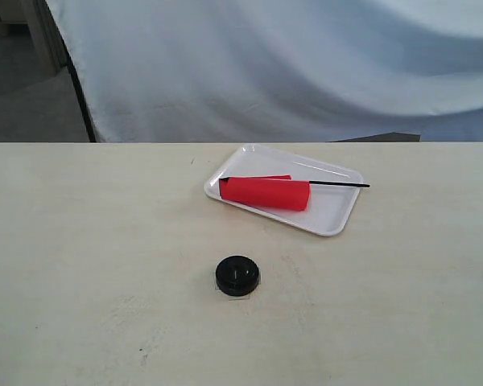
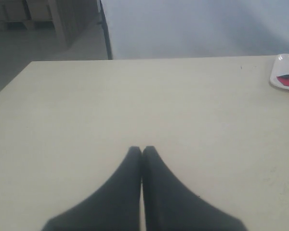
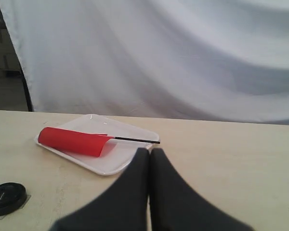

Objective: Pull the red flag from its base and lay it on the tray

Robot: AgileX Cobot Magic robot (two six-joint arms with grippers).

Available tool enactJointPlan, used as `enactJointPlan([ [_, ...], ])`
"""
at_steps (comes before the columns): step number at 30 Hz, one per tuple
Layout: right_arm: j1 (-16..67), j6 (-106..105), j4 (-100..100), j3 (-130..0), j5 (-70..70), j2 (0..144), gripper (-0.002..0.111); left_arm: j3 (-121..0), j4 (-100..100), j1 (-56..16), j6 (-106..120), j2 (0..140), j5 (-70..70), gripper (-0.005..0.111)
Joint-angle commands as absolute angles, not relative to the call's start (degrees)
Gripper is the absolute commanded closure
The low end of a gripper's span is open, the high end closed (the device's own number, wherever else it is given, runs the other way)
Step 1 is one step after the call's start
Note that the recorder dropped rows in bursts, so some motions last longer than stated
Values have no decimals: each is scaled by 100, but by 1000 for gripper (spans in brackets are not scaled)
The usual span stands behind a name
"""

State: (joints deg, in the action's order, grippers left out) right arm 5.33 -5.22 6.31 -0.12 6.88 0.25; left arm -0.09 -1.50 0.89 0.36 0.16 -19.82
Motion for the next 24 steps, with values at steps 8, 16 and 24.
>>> enactJointPlan([
  [8, 563, -537, 613, 0, 954, 0, 108, 0, -175, 66, 0, 0, -1966, 107],
  [16, 563, -537, 613, 0, 924, 0, 108, 0, -175, 66, 0, 0, -1966, 107],
  [24, 563, -537, 613, 0, 924, 0, 108, 0, -175, 66, 0, 0, -1966, 107],
])
